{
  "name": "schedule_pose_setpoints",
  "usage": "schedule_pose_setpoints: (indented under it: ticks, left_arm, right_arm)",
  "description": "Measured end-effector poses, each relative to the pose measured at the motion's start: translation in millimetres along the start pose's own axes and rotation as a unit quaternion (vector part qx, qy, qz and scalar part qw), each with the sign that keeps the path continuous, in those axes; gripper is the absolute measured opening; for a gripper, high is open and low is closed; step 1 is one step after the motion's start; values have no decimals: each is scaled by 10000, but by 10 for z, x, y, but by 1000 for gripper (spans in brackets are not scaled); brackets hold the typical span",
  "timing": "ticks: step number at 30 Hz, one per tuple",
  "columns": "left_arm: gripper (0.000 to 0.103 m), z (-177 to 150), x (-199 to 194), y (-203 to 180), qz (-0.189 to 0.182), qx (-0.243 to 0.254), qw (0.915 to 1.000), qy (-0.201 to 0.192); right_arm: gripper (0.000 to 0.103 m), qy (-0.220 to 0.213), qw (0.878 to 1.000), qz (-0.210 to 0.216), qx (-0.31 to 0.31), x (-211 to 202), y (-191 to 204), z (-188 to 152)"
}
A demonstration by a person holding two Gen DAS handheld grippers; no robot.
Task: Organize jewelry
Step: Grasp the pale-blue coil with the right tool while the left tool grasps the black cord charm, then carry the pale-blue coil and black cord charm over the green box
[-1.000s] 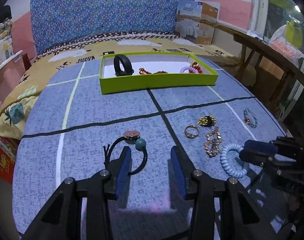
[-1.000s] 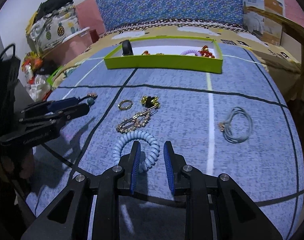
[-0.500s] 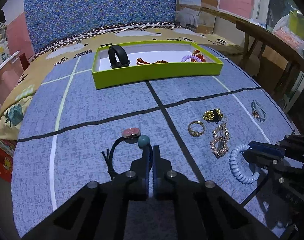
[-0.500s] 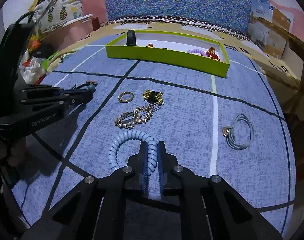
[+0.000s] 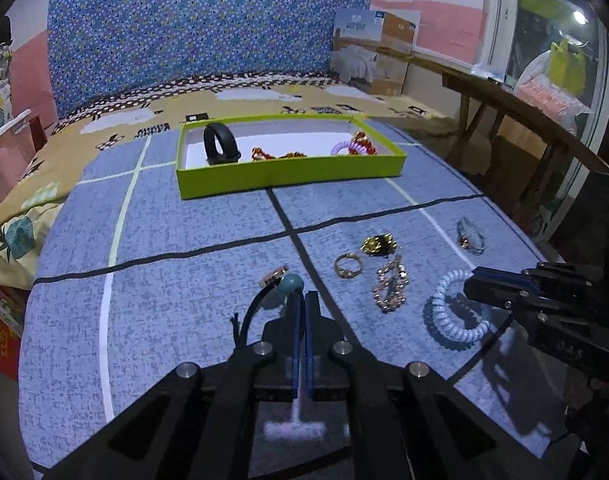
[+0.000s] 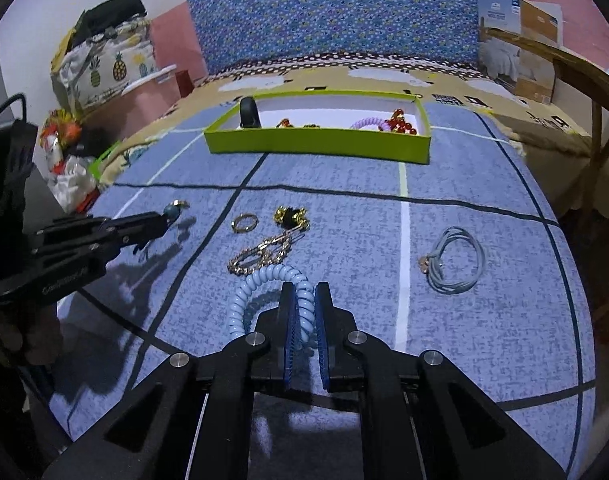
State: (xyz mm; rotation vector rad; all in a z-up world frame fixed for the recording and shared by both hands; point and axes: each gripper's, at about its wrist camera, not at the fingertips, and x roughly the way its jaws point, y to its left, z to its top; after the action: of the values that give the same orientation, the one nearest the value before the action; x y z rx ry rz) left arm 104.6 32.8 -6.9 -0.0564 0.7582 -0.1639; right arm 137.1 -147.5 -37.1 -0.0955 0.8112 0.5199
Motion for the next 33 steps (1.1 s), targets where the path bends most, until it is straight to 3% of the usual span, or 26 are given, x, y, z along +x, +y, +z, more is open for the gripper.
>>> schedule_pose_setpoints:
  ticks: [16, 33]
  left_arm:
    - [2, 346, -100, -101, -153, 66, 9988, -454]
    - [2, 974, 240, 0, 14, 198, 9971, -737]
  right_arm:
    - [9, -329, 9994, 22, 95, -74, -158, 345]
    - [9, -529, 9985, -56, 103, 238, -418, 1072]
